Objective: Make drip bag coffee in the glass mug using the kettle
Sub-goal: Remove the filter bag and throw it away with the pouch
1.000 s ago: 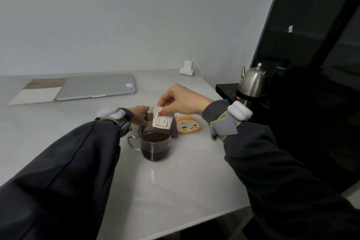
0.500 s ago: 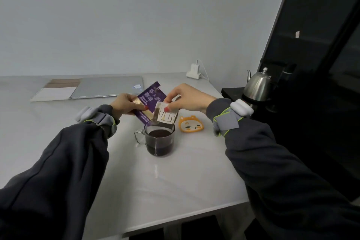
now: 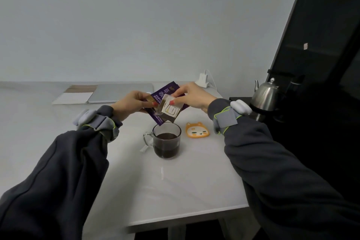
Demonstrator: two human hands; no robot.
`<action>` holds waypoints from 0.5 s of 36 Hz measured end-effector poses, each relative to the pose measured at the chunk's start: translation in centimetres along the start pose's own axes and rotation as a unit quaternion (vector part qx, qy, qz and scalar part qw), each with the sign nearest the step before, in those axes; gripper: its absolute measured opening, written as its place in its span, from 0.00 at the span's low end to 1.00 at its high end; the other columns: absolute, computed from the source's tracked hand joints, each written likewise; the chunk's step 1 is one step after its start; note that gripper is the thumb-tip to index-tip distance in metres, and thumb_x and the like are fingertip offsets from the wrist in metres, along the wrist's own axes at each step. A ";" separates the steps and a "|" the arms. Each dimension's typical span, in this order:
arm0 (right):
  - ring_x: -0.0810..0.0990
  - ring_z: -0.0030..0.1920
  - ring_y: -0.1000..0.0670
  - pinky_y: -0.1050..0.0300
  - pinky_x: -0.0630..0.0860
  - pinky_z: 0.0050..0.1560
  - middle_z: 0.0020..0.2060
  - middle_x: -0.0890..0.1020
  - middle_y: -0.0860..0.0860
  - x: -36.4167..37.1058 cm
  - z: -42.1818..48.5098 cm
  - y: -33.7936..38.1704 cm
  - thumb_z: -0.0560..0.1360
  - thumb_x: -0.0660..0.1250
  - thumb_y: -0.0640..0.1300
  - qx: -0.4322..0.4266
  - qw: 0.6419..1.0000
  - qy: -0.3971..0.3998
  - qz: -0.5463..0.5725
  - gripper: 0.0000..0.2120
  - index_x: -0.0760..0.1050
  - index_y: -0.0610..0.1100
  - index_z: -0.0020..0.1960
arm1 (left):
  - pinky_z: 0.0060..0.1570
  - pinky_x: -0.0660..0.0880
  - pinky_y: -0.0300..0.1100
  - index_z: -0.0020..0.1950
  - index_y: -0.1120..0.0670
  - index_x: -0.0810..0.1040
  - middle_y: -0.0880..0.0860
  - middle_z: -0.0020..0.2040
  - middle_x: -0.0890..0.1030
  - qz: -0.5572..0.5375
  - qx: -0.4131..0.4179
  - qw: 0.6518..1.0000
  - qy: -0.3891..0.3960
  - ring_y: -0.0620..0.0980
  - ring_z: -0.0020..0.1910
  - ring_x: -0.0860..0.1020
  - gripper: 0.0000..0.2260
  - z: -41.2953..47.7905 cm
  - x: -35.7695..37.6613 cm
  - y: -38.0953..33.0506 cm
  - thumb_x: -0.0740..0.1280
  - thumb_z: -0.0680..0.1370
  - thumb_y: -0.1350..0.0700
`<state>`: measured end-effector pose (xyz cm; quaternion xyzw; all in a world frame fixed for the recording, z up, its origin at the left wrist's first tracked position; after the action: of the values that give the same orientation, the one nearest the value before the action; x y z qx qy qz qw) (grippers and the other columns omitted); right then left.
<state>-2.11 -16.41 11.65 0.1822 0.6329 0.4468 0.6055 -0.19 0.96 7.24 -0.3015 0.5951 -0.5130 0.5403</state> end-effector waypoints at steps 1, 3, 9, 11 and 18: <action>0.79 0.37 0.52 0.68 0.77 0.35 0.41 0.80 0.44 0.2 -0.1 0.1 0.72 0.70 0.33 0.002 1.000 0.004 0.003 0.09 0.80 0.33 0.52 | 0.42 0.81 0.38 0.33 0.52 0.84 0.51 0.38 0.85 -0.002 0.004 1.000 0.008 0.48 0.38 0.82 0.16 -0.2 0.1 -0.2 0.65 0.76 0.67; 0.78 0.35 0.54 0.69 0.77 0.33 0.41 0.80 0.44 0.2 -0.3 0.3 0.72 0.70 0.33 0.001 1.000 0.000 0.015 0.10 0.80 0.33 0.53 | 0.43 0.80 0.38 0.33 0.52 0.84 0.50 0.38 0.85 -0.011 0.009 1.000 0.024 0.48 0.39 0.82 0.18 -0.5 0.3 -0.4 0.64 0.77 0.67; 0.79 0.36 0.53 0.63 0.79 0.36 0.44 0.82 0.41 0.8 -0.4 0.1 0.72 0.69 0.33 0.014 1.000 0.002 0.012 0.11 0.80 0.33 0.54 | 0.52 0.76 0.44 0.58 0.54 0.79 0.53 0.52 0.83 -0.011 -0.019 0.999 0.049 0.48 0.49 0.79 0.20 -1.7 -0.4 1.5 0.73 0.67 0.61; 0.80 0.38 0.50 0.60 0.80 0.38 0.44 0.82 0.41 0.8 -0.6 0.0 0.72 0.69 0.34 0.015 1.000 0.004 0.012 0.11 0.80 0.34 0.54 | 0.49 0.76 0.41 0.63 0.54 0.76 0.55 0.55 0.82 0.017 -0.069 0.997 0.030 0.49 0.50 0.79 0.26 -2.2 -0.9 3.4 0.74 0.66 0.60; 0.81 0.46 0.47 0.54 0.80 0.48 0.50 0.83 0.38 0.6 -1.0 0.0 0.72 0.70 0.35 0.011 1.000 -0.006 0.013 0.11 0.80 0.35 0.54 | 0.31 0.70 0.29 0.58 0.61 0.79 0.55 0.45 0.81 0.239 -0.145 0.960 -0.003 0.47 0.38 0.76 0.17 -3.1 0.2 8.4 0.74 0.70 0.61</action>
<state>-3.19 -16.33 11.12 0.1999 0.6314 0.4467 0.6015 -1.58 4.13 -1.04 -0.2276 0.7163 -0.2761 0.5991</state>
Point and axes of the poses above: each hand's wrist, its own z-axis towards the middle knuckle, its own x-axis out of the palm, y = z × x, the point moved 6 cm from there along z, towards the middle knuckle
